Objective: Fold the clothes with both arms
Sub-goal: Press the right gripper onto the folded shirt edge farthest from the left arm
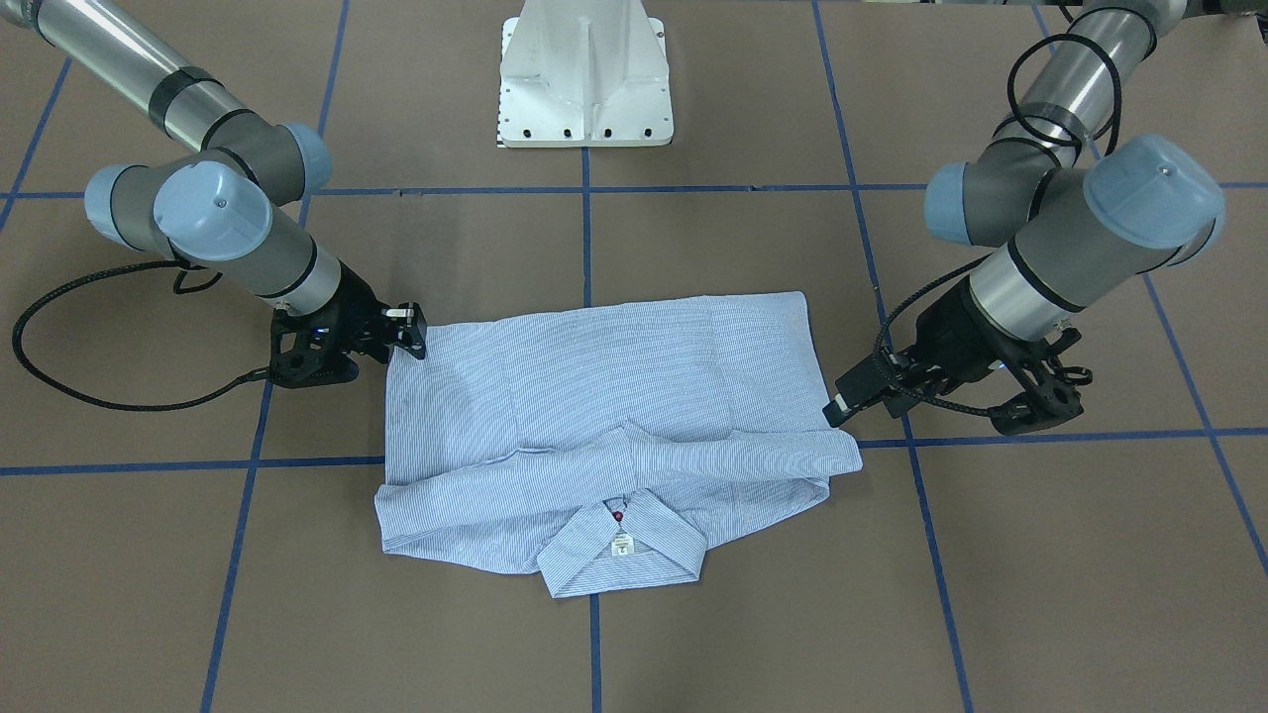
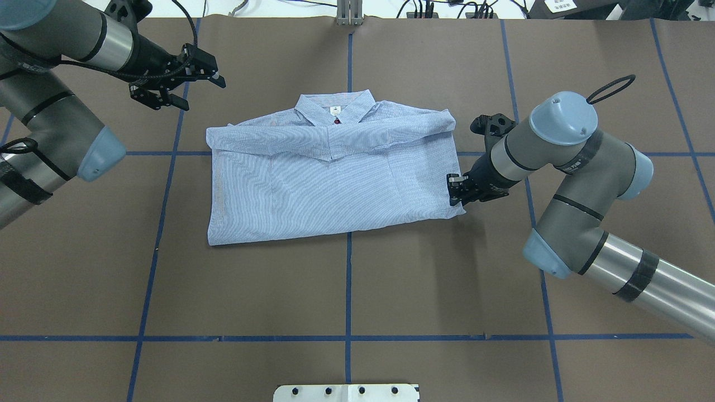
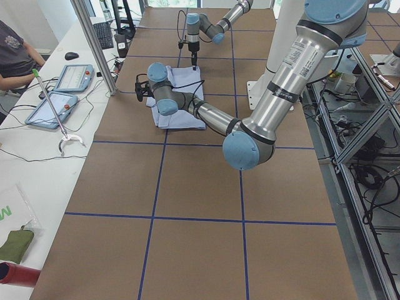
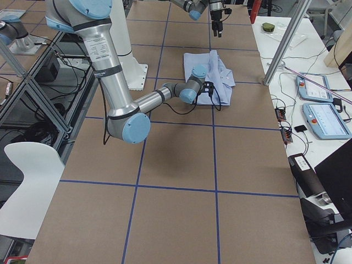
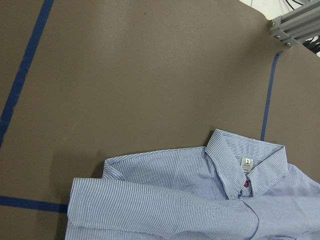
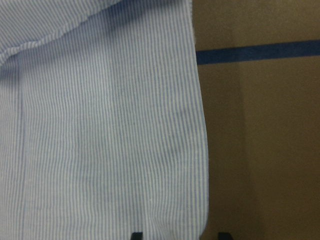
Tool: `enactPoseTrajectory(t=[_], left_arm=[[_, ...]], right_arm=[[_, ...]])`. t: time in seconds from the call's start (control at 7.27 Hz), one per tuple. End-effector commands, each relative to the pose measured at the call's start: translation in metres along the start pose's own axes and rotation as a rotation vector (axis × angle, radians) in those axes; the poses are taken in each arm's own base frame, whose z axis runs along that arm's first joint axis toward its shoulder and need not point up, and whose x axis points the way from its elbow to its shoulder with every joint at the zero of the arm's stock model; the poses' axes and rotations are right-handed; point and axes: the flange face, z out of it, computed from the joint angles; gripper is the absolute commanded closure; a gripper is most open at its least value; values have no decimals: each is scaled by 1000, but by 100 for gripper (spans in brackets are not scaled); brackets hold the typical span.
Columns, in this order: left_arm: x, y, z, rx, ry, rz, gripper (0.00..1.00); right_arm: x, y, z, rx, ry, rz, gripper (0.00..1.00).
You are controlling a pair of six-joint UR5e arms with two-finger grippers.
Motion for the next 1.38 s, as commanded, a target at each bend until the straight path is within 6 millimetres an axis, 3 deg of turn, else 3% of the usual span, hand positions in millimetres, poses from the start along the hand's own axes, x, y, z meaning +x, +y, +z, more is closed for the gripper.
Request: enactPoseTrajectory(t=[0.0,0.41,0.96,1.24], left_arm=[[1,0,0,-1,1,1,1],[4,2,-1,-1,5,-1,1],[5,3,-3,-2,10,2,1],[5,3,-3,-1,10,2,1]], right_arm=[[-3,-3,1,13,5,2,32],[-6,-13,4,17,10,11,51],[-1,-22,-6,27,5,17,53],[-2,-22,-6,26,4,19,65]])
